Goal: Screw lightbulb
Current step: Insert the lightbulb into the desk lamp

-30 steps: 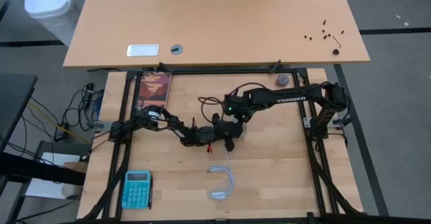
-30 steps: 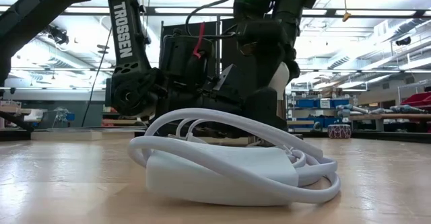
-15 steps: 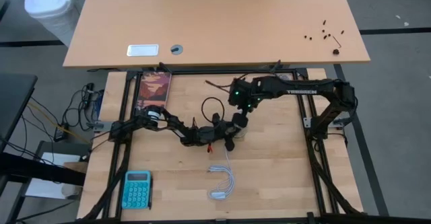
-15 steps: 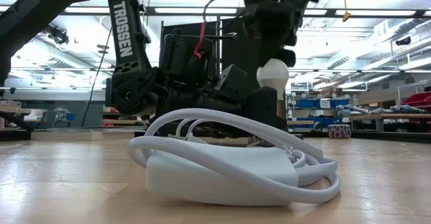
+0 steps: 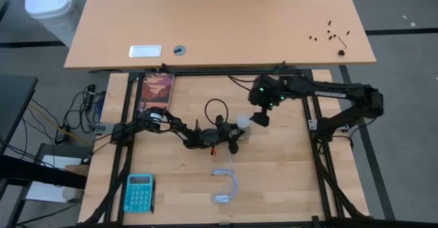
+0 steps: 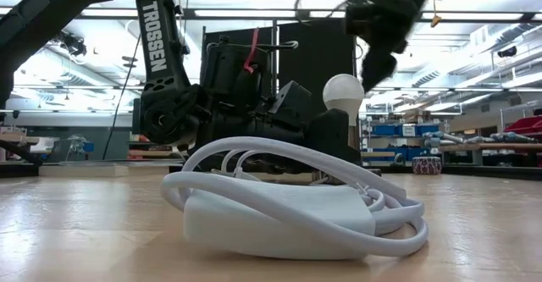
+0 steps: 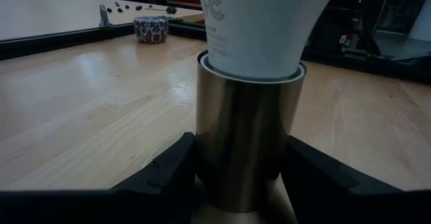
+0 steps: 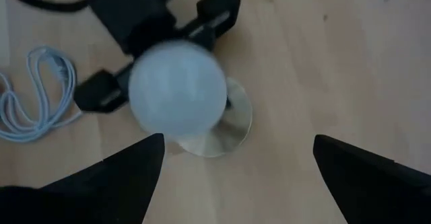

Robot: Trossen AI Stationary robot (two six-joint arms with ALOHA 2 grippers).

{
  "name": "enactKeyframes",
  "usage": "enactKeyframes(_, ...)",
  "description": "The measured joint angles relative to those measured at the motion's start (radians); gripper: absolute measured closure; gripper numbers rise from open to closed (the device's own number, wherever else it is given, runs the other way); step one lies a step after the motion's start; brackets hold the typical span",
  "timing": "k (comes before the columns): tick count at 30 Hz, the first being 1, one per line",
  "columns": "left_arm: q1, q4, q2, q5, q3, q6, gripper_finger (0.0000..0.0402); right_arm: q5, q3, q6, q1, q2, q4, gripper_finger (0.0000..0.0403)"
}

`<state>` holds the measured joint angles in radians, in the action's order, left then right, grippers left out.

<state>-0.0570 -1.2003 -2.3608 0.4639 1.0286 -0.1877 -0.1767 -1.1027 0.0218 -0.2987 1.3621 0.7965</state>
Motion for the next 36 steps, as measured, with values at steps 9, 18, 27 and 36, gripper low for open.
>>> enactKeyframes(9,0.000,0.001,0.000,-0.001,0.000,0.000,0.0203,-0.036,0.467,0.078,0.050,-0.187,-0.497,0.0014)
enactKeyframes(18,0.000,0.000,0.000,-0.001,0.000,-0.004,0.0203,-0.040,0.539,0.057,0.083,-0.132,-0.766,0.0028)
enactKeyframes(27,0.000,0.013,-0.001,0.004,0.000,-0.021,0.0203,-0.122,0.529,0.078,0.095,-0.040,-0.873,0.0053)
enactKeyframes(36,0.007,0.041,0.001,0.032,0.002,-0.035,0.0203,-0.142,0.513,0.067,0.127,-0.123,-0.704,0.0079)
